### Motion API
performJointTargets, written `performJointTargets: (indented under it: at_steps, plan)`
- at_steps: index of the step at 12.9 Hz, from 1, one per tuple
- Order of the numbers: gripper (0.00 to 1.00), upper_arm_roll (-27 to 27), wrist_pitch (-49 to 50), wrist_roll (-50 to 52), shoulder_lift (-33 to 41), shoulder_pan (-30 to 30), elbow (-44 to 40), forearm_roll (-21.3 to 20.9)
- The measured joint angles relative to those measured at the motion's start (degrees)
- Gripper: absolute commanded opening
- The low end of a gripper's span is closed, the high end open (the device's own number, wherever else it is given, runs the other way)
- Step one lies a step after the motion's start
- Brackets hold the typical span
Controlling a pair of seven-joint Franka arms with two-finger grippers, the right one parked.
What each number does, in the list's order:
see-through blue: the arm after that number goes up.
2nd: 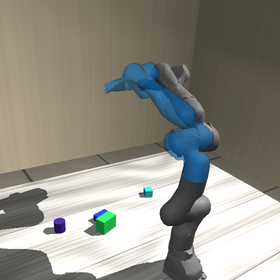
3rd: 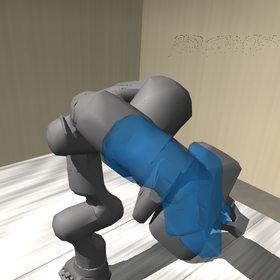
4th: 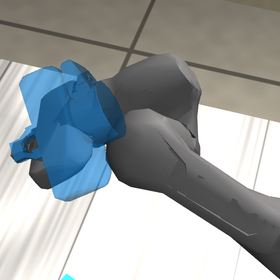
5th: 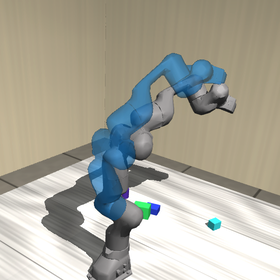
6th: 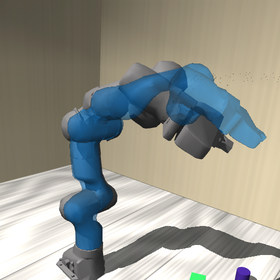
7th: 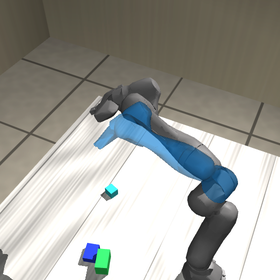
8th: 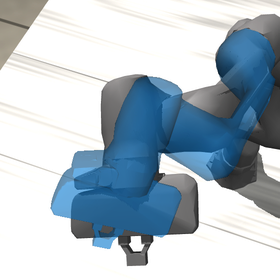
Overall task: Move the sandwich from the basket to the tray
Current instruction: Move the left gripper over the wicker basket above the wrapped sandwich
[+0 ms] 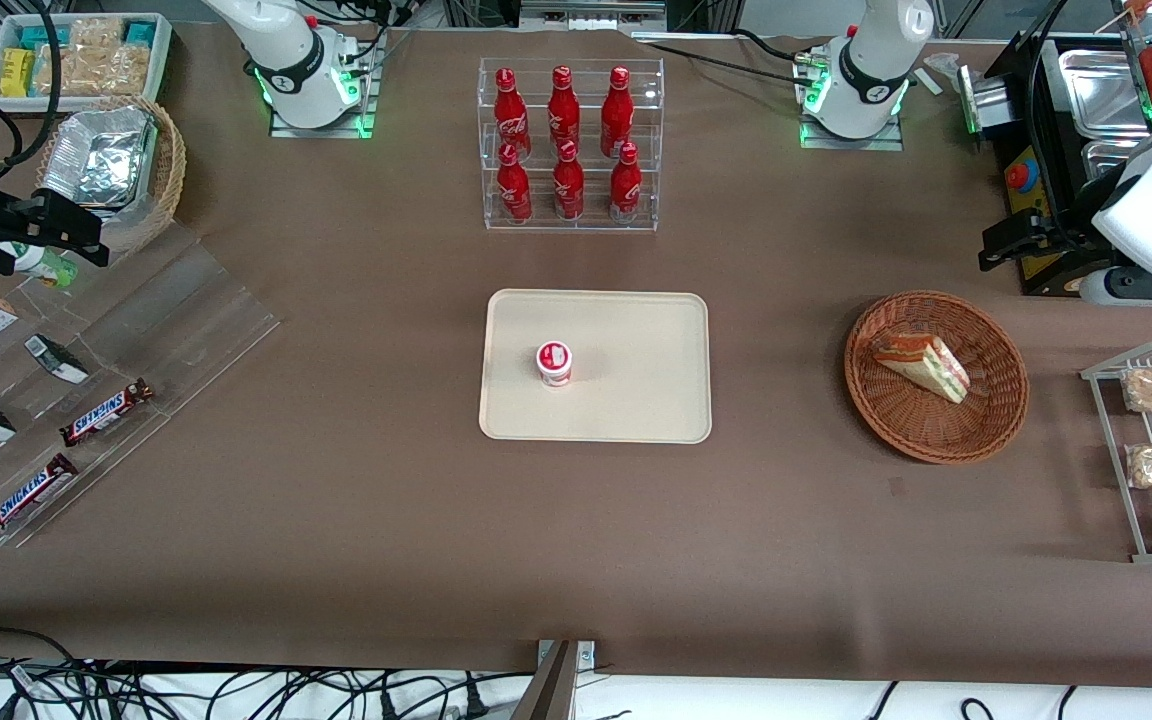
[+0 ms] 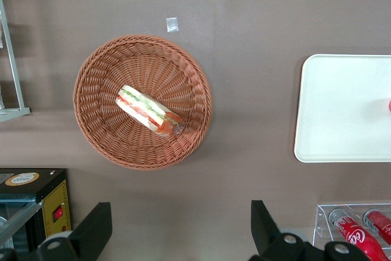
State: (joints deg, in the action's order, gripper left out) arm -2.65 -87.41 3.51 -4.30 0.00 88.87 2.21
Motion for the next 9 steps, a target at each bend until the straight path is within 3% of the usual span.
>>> performJointTargets:
  at_steps: [9]
  plan:
    - [1.0,0.3,-3.2,0.4,-3.2,2.5,2.3,-0.9]
